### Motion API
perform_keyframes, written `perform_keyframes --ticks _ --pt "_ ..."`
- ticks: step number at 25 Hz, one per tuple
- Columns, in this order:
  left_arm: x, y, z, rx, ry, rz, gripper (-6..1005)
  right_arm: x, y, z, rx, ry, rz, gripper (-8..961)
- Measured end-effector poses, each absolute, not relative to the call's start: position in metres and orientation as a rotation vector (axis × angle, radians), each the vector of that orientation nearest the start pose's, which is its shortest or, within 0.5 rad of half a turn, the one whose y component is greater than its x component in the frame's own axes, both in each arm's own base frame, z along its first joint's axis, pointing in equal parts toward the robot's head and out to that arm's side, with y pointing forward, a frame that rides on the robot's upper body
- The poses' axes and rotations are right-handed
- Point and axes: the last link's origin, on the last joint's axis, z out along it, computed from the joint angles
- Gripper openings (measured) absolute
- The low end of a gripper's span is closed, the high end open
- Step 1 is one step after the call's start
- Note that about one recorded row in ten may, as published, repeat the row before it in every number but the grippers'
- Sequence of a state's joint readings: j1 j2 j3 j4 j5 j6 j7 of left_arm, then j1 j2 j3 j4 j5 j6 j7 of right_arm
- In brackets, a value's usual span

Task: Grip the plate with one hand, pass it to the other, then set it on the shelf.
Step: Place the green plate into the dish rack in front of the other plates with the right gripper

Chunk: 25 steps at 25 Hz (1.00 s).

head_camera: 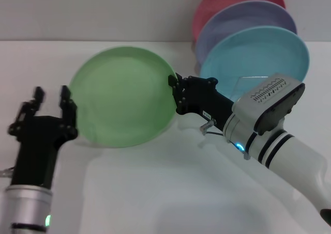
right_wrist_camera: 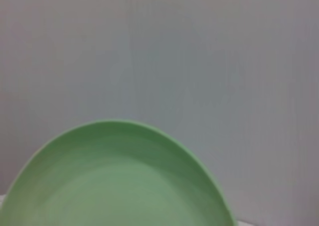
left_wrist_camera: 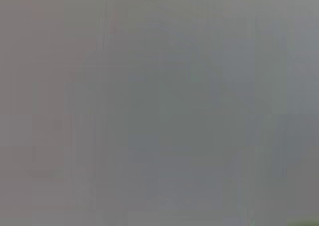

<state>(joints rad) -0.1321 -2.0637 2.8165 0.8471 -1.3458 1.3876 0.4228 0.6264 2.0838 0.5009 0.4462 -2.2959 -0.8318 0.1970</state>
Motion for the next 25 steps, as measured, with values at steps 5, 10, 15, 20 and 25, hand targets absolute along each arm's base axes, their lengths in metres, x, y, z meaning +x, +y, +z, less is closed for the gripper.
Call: perform_keyframes --ticks 5,10,15,20,25 --pt "-0.262 0.215 -0.046 -1.327 -0.598 -1.000 324 0.204 0.350 -0.123 -2.162 0.536 0.794 22" --pt "-0.302 0.222 -0.017 -1.220 -0.711 -1.172 605 0.198 0.346 -0.114 -2.125 0.495 0.892 22" --pt "-0.337 0.234 0.009 -1.159 -0.796 -1.254 688 0.194 0.333 -0.092 -2.030 0.435 1.074 22" --pt "-0.354 0.249 0.023 -1.155 -0.870 -1.302 683 0.207 0.316 -0.056 -1.893 0.399 1.213 22" --pt "-0.354 0.265 0.026 -1.180 -0.914 -1.317 682 0.230 0.291 -0.012 -1.740 0.354 1.278 21"
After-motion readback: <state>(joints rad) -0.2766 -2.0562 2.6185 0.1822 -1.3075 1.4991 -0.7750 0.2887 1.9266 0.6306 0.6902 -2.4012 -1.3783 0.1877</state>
